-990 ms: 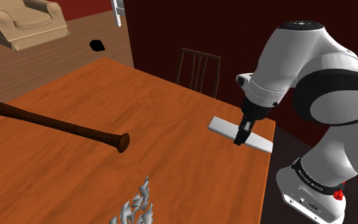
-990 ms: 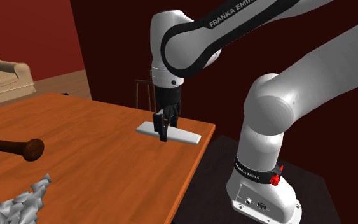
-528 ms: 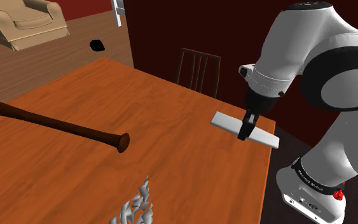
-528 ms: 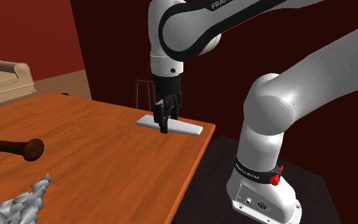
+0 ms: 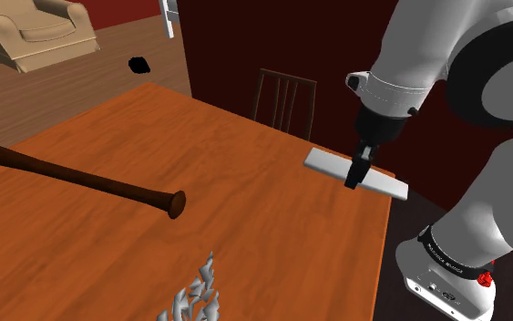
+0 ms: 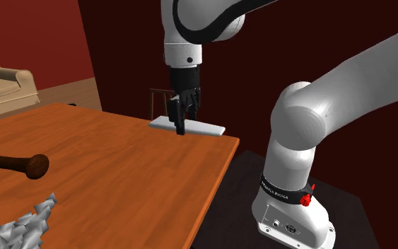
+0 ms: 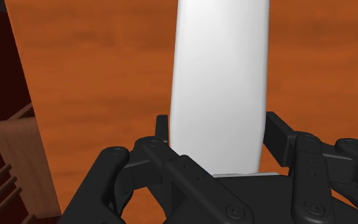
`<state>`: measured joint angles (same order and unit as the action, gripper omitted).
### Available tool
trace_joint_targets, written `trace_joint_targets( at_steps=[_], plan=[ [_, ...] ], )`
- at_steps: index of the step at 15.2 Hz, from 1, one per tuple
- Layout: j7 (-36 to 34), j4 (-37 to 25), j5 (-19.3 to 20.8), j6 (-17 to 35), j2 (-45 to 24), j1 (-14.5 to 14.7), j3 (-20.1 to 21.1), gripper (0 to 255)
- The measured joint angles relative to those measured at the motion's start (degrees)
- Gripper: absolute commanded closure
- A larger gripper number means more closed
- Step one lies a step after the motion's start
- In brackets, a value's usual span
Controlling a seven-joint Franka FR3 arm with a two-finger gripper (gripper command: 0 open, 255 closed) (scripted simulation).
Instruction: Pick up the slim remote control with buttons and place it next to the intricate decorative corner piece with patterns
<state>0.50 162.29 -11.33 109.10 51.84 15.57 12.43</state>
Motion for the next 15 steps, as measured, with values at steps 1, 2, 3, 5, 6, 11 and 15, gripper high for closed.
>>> trace_joint_targets(
  at_steps=[1, 2, 3, 5, 6, 11, 15],
  plan=[
    [-0.7, -0.5, -0.3, -0.9, -0.1, 0.1, 0.4, 255],
    [-2.2, -0.9, -1.3, -1.0, -0.4, 0.4, 1.8, 255],
    [-3.3, -0.8, -2.3, -1.2, -0.7, 0.5, 2.9, 255],
    [-5.8, -1.6, -4.6, -0.5, -1.4, 0.9, 6.0, 255],
    [-7.3, -2.7, -5.9, -0.6, -1.8, 1.2, 7.8, 255],
    [-14.0, -6.5, -12.4, -0.9, -3.8, 2.1, 16.6, 255],
    [-17.9, -10.4, -16.0, 0.1, -5.8, 1.9, 23.2, 255]
  ],
)
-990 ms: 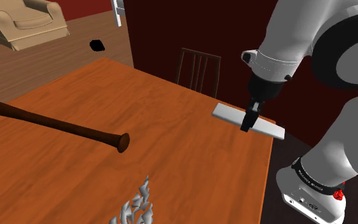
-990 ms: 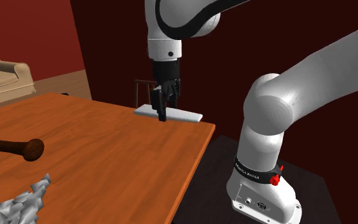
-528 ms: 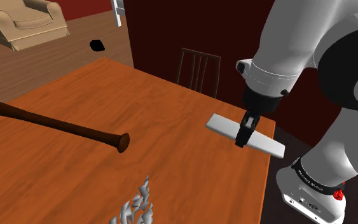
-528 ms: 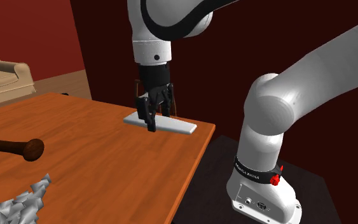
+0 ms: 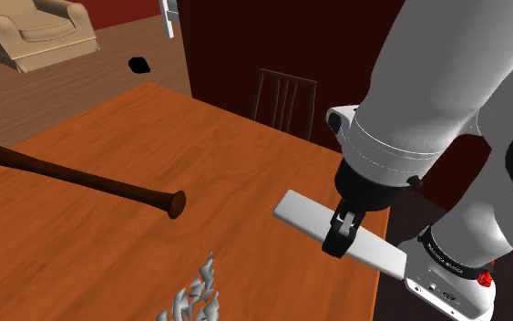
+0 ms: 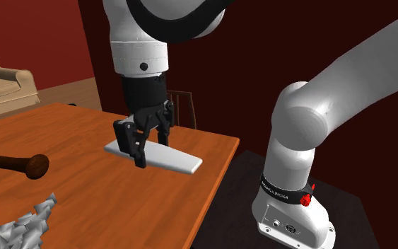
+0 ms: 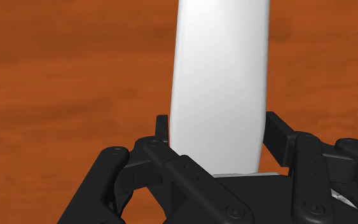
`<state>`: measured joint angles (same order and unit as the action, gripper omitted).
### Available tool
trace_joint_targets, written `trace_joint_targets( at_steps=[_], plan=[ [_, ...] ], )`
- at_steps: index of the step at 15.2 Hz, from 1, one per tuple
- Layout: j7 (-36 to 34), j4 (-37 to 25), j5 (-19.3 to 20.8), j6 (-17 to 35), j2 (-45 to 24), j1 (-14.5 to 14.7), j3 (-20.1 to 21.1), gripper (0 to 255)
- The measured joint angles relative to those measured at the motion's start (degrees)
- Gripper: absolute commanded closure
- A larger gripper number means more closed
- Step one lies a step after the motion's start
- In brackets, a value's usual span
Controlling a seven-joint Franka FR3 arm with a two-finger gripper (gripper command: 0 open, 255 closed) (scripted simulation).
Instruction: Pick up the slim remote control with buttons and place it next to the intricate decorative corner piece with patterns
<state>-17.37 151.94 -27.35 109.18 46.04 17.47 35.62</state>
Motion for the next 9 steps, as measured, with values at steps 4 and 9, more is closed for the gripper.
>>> trace_joint_targets(
  at_steps=[4, 9],
  plan=[
    [-1.7, -1.1, -2.5, 1.6, -1.4, -0.3, 4.5, 255],
    [-1.1, 1.3, -5.0, 5.3, -2.2, -0.6, 7.6, 255]
  ],
)
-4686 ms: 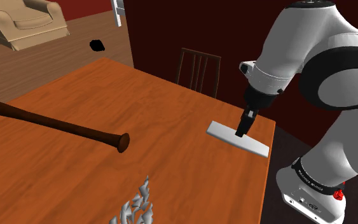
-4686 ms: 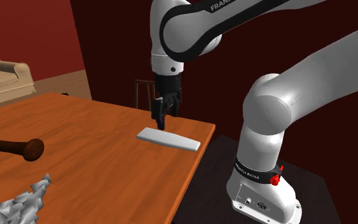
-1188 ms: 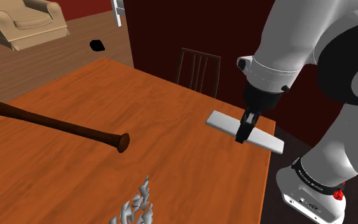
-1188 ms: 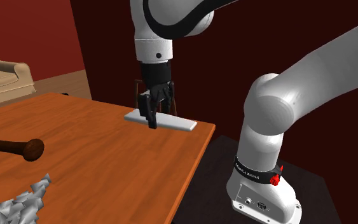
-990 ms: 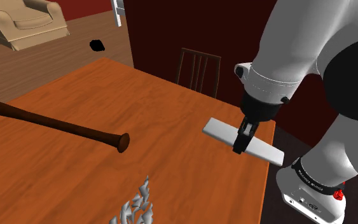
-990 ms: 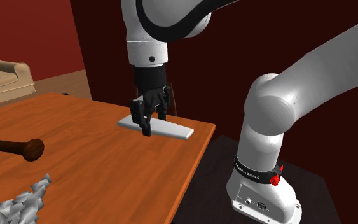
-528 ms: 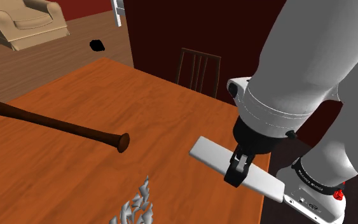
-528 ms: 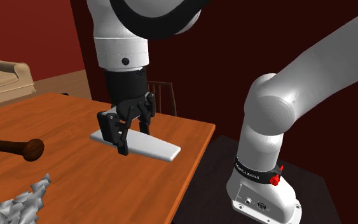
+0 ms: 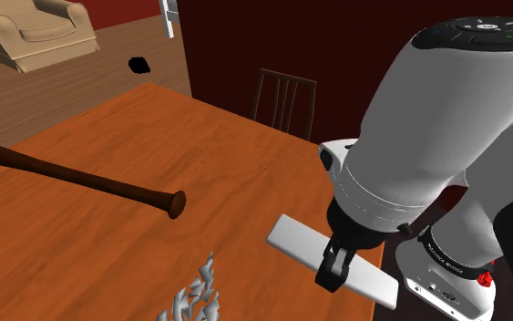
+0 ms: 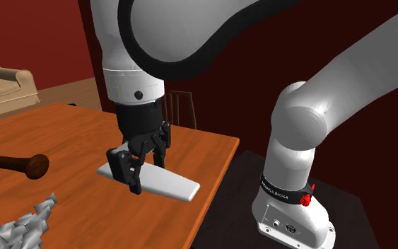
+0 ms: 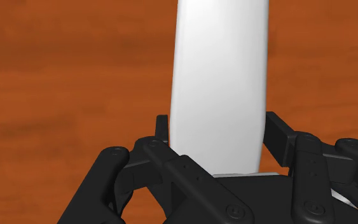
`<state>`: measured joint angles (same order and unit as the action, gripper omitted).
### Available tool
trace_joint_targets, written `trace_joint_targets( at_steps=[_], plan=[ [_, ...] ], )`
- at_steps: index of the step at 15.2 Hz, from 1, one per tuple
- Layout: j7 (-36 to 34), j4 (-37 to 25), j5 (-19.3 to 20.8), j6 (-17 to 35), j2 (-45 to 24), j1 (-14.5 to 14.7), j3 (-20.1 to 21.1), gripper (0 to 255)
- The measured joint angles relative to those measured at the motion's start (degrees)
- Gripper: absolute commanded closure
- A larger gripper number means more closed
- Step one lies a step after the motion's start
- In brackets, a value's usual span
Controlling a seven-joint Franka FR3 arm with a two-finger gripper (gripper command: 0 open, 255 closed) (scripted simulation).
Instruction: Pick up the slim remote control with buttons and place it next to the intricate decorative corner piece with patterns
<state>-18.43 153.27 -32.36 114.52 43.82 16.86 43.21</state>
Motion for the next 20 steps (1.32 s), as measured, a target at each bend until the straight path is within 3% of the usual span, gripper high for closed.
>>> trace_joint_targets(
  at_steps=[11, 17, 18, 20],
  plan=[
    [1.4, 4.5, -4.3, 10.1, -4.3, -0.2, 7.2, 255],
    [1.4, 4.7, -4.5, 10.8, -4.8, -0.3, 7.6, 255],
    [1.4, 4.7, -4.5, 10.8, -4.8, -0.3, 7.6, 0],
    [1.4, 4.7, -4.5, 10.8, -4.8, -0.3, 7.6, 0]
  ],
)
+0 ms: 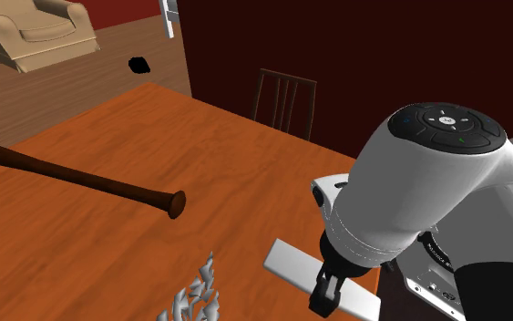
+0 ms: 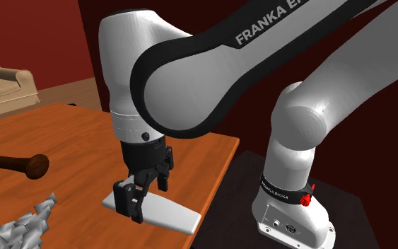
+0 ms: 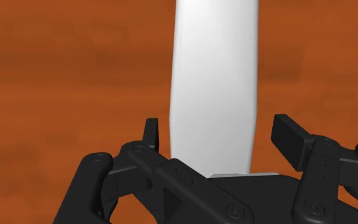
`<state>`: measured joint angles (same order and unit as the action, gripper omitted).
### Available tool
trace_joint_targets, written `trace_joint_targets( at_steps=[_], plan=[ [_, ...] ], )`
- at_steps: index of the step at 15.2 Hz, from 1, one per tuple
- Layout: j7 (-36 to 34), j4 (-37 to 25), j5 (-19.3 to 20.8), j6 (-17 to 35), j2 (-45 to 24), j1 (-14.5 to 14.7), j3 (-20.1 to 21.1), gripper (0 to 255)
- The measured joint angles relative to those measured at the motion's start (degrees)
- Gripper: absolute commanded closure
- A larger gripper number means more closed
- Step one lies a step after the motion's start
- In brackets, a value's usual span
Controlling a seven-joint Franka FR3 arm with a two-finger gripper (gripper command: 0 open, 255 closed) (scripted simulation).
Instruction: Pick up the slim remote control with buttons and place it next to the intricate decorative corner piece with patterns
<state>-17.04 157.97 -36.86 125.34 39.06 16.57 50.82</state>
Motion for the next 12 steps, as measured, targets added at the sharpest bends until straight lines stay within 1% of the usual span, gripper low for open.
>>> trace_joint_targets(
  at_steps=[4, 6, 8, 9, 12],
  plan=[
    [0.0, 0.0, 0.0, 0.0, 0.0, 0.0, 0.0, 0],
    [-0.1, -1.4, 1.1, -3.1, 1.7, 0.2, -1.9, 0],
    [-0.5, -3.1, 2.4, -7.3, 3.4, 0.7, -4.4, 0],
    [-0.6, -3.5, 2.8, -8.3, 3.6, 0.8, -5.2, 0],
    [-0.8, -3.7, 3.3, -8.8, 3.8, 0.9, -6.0, 0]
  ],
)
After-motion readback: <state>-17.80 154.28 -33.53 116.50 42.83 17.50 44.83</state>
